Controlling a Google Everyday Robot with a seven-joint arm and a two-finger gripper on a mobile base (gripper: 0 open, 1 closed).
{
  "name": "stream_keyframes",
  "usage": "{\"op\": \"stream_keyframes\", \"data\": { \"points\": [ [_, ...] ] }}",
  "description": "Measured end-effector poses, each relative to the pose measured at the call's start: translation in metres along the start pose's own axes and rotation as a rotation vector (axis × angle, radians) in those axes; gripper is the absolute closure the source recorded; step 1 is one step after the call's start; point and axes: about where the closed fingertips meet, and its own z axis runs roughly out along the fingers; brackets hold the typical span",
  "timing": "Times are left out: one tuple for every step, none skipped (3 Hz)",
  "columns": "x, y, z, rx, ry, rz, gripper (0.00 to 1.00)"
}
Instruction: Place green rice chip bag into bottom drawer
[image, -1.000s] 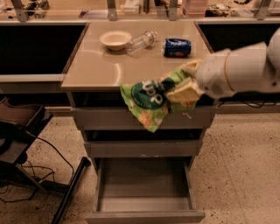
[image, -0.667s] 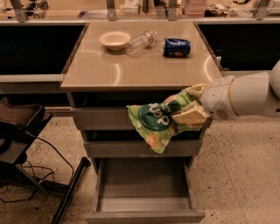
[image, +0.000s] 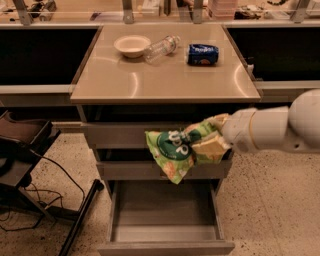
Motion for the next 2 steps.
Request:
{"op": "stream_keyframes", "data": {
  "points": [
    [0.086, 0.027, 0.075, -0.046, -0.038, 0.172, 1.00],
    [0.162, 0.045, 0.137, -0.039, -0.050, 0.300, 1.00]
  ]
}}
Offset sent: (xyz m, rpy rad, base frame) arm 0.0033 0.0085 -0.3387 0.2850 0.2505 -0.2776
